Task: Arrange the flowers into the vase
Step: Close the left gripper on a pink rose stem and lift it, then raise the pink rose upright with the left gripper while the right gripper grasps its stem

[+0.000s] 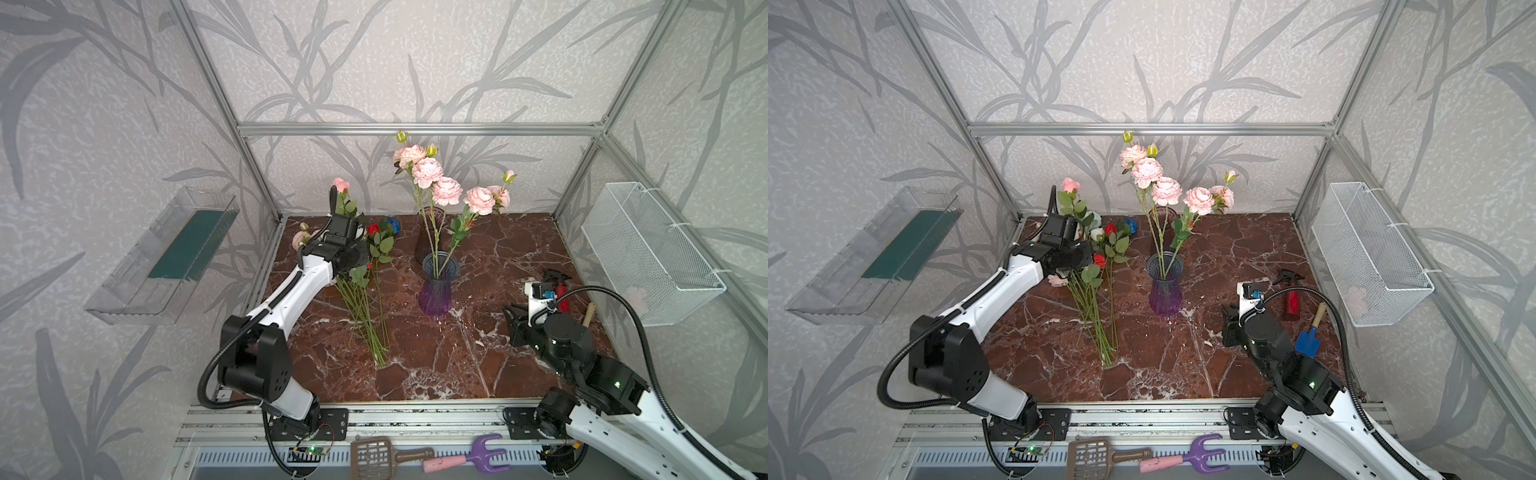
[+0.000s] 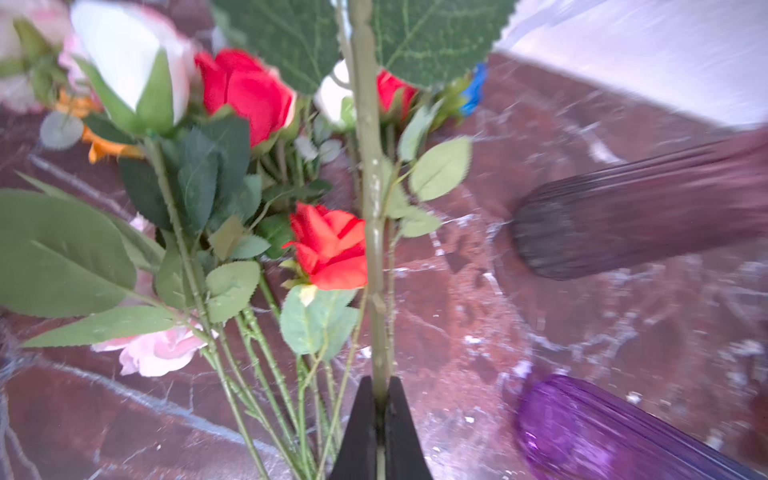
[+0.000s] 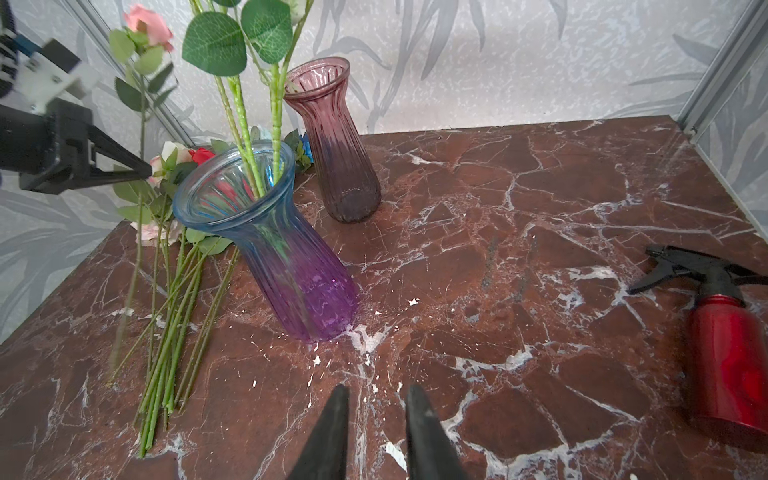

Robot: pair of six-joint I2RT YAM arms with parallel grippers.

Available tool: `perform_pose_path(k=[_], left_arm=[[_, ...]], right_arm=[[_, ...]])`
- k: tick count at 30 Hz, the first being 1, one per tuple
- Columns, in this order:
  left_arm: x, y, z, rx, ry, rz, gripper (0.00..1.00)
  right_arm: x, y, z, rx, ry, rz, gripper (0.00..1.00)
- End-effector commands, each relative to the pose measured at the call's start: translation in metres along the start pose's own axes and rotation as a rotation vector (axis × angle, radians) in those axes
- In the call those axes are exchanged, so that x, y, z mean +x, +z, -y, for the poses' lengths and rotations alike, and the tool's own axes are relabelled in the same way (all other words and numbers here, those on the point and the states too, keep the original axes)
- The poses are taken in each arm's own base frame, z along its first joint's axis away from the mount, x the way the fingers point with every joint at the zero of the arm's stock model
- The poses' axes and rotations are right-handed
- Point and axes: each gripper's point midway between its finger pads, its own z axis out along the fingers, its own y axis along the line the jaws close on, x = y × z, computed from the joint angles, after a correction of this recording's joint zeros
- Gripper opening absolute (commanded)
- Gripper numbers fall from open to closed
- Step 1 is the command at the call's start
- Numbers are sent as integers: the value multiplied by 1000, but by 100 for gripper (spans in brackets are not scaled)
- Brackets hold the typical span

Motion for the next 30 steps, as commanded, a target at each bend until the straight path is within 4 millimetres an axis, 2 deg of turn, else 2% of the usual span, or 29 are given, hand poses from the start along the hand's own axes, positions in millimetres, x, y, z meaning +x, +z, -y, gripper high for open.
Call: perform_pose_path(k=[1, 2, 7, 10, 12, 15, 19, 25, 30], left_arm=[[-21, -35, 28, 178, 41, 149, 0], [-26, -46, 33, 219, 50, 194, 0], [-40, -128, 70, 508, 67, 432, 0], [-38, -169, 85, 640, 71, 506, 0], [-30, -187, 97, 711, 77, 514, 0], [-12, -199, 114, 778, 79, 512, 0], [17, -208, 142, 830, 153, 470, 0], [29, -224, 173, 904, 203, 436, 0], [35, -226, 181, 925, 219, 417, 0]], right_arm=[[-22, -6, -10, -41, 19, 54, 26], [-24, -7, -13, -53, 18, 56, 26], [-41, -12, -38, -174, 32, 72, 29], [-55, -17, -60, -279, 48, 78, 30], [-65, -20, -73, -337, 81, 97, 30], [-79, -20, -95, -416, 89, 117, 32], [-90, -18, -136, -493, -7, 111, 37], [-96, -12, -197, -641, -113, 83, 44], [-93, 5, -216, -626, -137, 81, 44]])
